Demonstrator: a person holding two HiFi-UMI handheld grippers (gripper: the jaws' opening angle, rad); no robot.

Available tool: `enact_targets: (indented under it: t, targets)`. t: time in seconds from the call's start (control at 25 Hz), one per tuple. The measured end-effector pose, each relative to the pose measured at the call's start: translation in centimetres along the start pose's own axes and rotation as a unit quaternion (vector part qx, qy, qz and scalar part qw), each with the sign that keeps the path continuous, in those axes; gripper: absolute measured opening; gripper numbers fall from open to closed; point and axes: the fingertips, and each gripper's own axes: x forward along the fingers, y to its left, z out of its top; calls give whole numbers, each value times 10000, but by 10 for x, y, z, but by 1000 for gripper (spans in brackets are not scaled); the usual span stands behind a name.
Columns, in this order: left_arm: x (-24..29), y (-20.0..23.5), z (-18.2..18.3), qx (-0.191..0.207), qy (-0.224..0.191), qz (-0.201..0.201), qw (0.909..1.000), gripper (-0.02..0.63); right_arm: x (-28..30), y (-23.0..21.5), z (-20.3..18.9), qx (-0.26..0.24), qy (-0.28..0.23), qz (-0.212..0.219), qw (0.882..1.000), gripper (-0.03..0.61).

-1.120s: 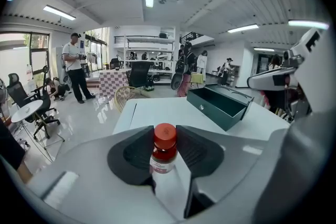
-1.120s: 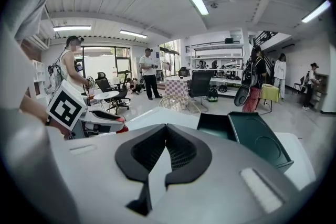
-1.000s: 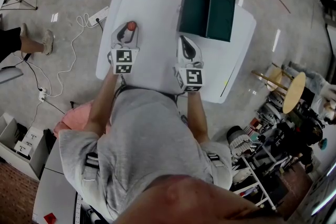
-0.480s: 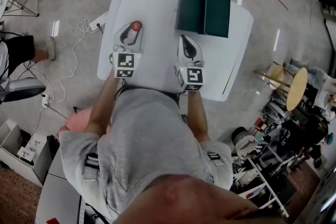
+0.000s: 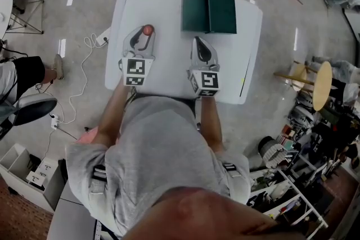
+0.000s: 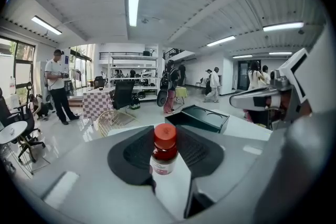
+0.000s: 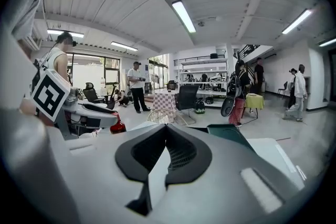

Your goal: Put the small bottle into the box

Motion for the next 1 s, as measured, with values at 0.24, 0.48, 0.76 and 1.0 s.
enact_targets:
  t: [0.24, 0.48, 0.76, 1.0]
  targets:
    - [4, -23, 20, 169, -128, -154, 9997, 137, -15, -19, 1, 60, -92, -152, 9998, 3]
    - [12, -41, 32, 247, -173, -241, 9993, 137, -24, -38, 3, 97, -114, -262, 9995, 3]
    - [28, -71, 44, 337, -247, -483, 9980, 137, -35, -65, 3, 136, -148, -431, 9989, 3]
    - [43, -94, 52, 450, -252, -667, 9964, 137, -38, -82, 0, 223, -108, -487, 9985, 3]
